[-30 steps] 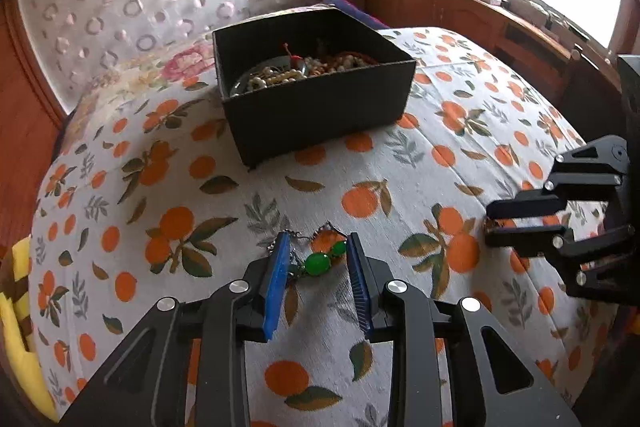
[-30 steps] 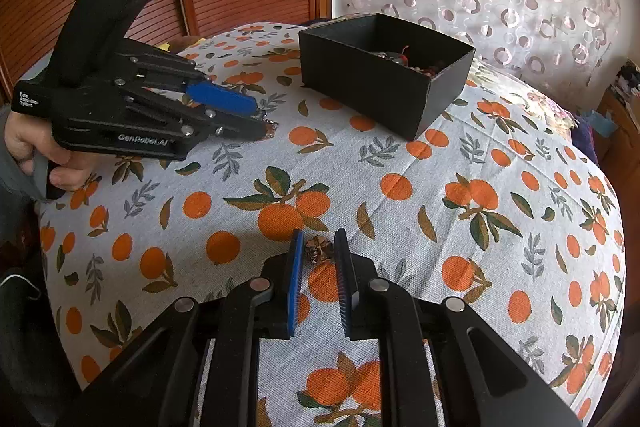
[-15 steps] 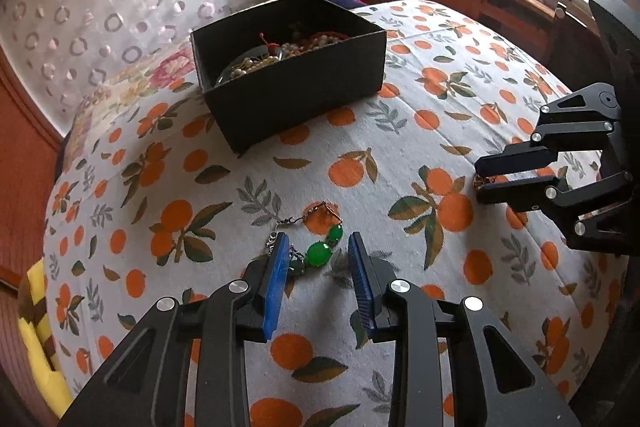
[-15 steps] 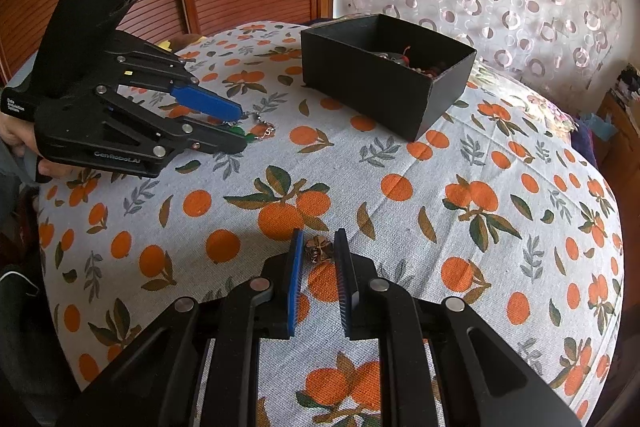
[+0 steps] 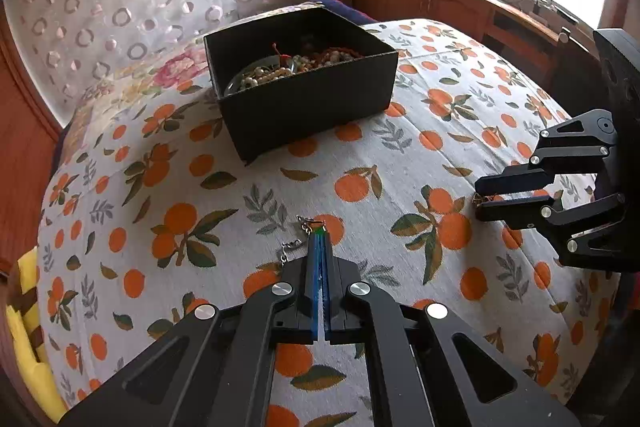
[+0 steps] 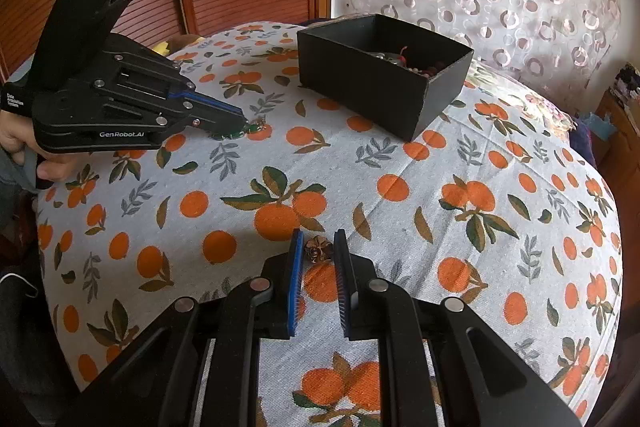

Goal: Organize jewelry
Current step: 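Lift the green pendant necklace with the left tool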

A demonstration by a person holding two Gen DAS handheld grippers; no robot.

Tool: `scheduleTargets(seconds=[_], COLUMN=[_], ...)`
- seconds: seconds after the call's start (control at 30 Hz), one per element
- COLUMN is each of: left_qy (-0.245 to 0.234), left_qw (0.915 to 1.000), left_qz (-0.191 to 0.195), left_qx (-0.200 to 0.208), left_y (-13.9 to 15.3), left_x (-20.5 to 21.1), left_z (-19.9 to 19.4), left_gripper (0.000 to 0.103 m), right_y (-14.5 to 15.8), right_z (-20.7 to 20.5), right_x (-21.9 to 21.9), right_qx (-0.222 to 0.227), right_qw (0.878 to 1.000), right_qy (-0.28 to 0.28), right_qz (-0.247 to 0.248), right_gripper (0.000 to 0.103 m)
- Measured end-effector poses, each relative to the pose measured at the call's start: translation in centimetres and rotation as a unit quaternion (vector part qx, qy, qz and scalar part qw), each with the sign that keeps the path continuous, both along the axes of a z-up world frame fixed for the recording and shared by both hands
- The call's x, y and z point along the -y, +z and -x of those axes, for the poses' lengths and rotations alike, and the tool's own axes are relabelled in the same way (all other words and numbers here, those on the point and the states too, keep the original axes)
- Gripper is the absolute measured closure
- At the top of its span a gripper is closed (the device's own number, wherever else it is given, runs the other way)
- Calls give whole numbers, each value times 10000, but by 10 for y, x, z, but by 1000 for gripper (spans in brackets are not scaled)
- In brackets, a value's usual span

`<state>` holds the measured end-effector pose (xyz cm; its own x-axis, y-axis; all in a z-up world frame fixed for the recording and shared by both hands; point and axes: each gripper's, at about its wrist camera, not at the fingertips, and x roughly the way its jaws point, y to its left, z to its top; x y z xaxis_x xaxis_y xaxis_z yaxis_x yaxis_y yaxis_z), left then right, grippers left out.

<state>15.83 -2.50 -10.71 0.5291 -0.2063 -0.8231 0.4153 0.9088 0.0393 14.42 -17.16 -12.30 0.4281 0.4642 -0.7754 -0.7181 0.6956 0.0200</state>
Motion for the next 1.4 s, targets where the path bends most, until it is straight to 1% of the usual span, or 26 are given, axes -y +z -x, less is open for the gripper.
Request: scheduleTargets(seconds=[0.1,0.2,0.27,0.4,0.43,0.5,0.53,0.63,0.8,0.87,0.97,1.03,1.1,1.17,1.27,1.3,1.4], left_qy=[5,-6,-41,-87,-51,77,64,98,284,392,432,373,326,280,191,174,177], left_qw=[10000,10000,9999,9998,9998,9998,9998,9999,9995,9991,9989,9991,9993,9996,9998,9998,9998], left_qz=[53,20,79,75,21,-136,-136,-133,-10,-48,-186,-204,-182,-65,3,41,-17], left_qx=[-35,-45,-103,-169,-216,-118,-111,-52,100,145,78,-45,-10,-67,-66,-99,-79], left_y=[0,1,1,-1,-3,-4,-3,-1,9,8,1,-4,-5,-7,-8,-7,-7], left_x=[0,3,4,6,5,5,5,4,-2,-6,-7,-8,-10,-12,-11,-12,-9], left_z=[-3,-5,-5,-6,-6,-6,-5,-2,0,-4,-9,-11,-10,-12,-15,-15,-15], left_gripper=[103,103,103,101,94,84,82,80,80,80,80,80,80,84,88,93,93], right_y=[0,0,0,0,0,0,0,0,0,0,0,0,0,0,0,0,0], right_z=[-2,-2,-2,-2,-3,-3,-2,-3,-3,-3,-2,-3,-2,-3,-2,-2,-3], right_x=[1,2,2,2,3,3,3,3,3,3,3,3,3,3,3,3,4], right_qx=[-4,5,-1,3,-1,-4,-6,-6,-7,-14,-9,-13,-16,-9,-15,-13,-20], right_qw=[10000,10000,10000,10000,10000,10000,10000,10000,10000,10000,10000,10000,10000,10000,10000,10000,10000], right_qy=[-13,-18,-22,-27,-21,-19,-19,-17,-21,-18,-19,-21,-21,-18,-19,-18,-14], right_qz=[-1,7,-1,-3,-2,-5,-9,-14,-14,-19,-15,-19,-23,-16,-22,-18,-18], right_gripper=[86,86,86,86,86,86,86,86,86,86,86,86,86,86,86,86,86])
